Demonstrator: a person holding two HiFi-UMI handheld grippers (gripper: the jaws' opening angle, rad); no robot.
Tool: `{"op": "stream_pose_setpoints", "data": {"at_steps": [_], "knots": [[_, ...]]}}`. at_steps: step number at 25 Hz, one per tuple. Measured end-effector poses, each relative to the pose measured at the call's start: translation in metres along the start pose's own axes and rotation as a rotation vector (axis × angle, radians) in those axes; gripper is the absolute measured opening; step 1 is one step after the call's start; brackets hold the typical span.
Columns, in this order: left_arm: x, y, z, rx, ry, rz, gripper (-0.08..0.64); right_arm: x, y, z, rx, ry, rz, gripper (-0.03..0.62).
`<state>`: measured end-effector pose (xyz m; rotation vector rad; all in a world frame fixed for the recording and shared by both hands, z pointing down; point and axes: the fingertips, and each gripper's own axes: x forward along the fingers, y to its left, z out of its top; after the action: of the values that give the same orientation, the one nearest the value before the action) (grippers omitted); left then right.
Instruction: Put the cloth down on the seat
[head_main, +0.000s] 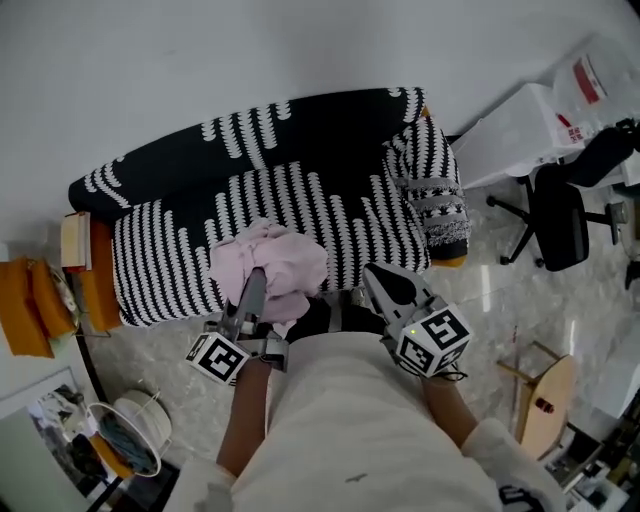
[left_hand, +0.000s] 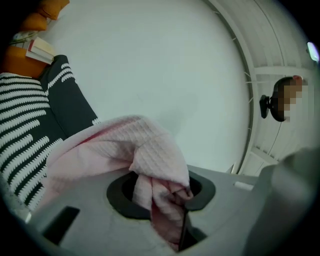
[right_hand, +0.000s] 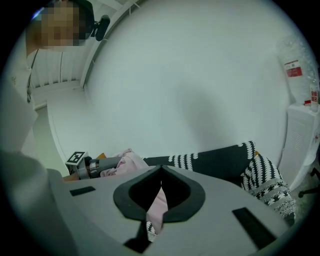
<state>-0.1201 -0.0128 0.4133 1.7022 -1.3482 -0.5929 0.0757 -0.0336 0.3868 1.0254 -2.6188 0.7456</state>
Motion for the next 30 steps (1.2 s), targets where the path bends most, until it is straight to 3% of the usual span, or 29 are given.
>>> {"op": "stream_pose_setpoints", "data": {"at_steps": [13,30], "knots": [[0.031,0.07,0.005,-0.01,0.092,0.03,0.126,0.013,0.001,-0.017,0.03,0.05,-0.101,0.008],[0.057,0.161,-0.022,-0.023,0.171,0.135,0.127,0.022,0.013,-0.045,0.058,0.106,-0.139,0.008]]}}
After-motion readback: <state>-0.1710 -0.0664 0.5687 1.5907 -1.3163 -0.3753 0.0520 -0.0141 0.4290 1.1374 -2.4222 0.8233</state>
